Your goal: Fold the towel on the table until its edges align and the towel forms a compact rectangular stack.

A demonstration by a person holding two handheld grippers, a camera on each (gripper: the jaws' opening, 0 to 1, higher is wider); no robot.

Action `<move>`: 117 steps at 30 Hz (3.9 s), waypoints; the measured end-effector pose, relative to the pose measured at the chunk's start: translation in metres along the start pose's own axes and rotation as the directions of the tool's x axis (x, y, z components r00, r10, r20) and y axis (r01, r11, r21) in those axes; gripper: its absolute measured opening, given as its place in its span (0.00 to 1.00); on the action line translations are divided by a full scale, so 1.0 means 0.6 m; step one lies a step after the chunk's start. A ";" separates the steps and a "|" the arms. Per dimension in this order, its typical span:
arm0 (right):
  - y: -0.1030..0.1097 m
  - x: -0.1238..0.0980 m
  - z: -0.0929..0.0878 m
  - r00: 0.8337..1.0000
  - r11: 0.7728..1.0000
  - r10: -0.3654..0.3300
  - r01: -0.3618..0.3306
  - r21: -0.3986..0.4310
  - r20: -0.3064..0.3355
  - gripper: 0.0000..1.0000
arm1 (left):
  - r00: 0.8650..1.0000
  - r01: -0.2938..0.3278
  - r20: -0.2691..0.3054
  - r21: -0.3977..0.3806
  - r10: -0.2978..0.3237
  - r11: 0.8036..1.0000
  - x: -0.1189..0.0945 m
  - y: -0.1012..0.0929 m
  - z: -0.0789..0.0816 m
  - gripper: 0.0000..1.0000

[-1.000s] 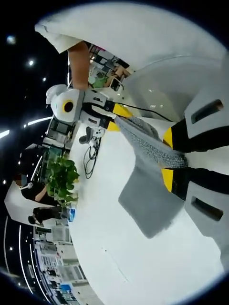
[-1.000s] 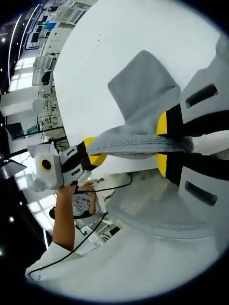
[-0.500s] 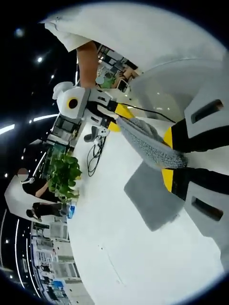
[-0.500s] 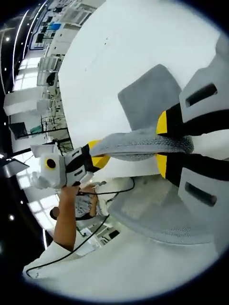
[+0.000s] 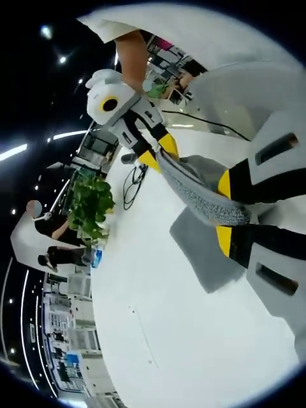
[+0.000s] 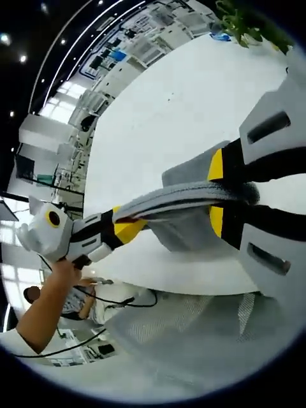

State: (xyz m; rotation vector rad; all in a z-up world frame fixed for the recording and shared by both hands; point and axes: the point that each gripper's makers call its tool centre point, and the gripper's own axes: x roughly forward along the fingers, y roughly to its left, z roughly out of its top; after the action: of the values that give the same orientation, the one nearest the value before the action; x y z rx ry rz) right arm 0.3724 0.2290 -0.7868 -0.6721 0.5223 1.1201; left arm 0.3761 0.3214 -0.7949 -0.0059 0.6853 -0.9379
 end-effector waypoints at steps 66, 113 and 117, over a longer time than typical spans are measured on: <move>-0.032 0.109 -0.089 1.000 0.983 0.012 -0.007 0.181 -0.028 0.43 | 0.980 -0.146 -0.122 0.114 0.160 0.983 0.085 0.093 -0.032 0.24; -0.040 0.112 -0.139 0.998 0.986 0.030 -0.019 0.167 -0.063 0.40 | 0.960 -0.242 -0.094 0.189 0.263 0.952 0.090 0.130 -0.044 0.23; -0.035 0.117 -0.145 0.997 0.978 0.043 -0.029 0.207 -0.067 0.39 | 0.959 -0.258 -0.082 0.130 0.270 0.957 0.099 0.139 -0.038 0.23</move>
State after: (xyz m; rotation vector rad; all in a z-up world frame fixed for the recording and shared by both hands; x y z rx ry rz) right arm 0.4128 0.2051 -0.8904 -0.5250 0.7037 1.0615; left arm 0.4491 0.3346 -0.8691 0.2340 0.7012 -0.7223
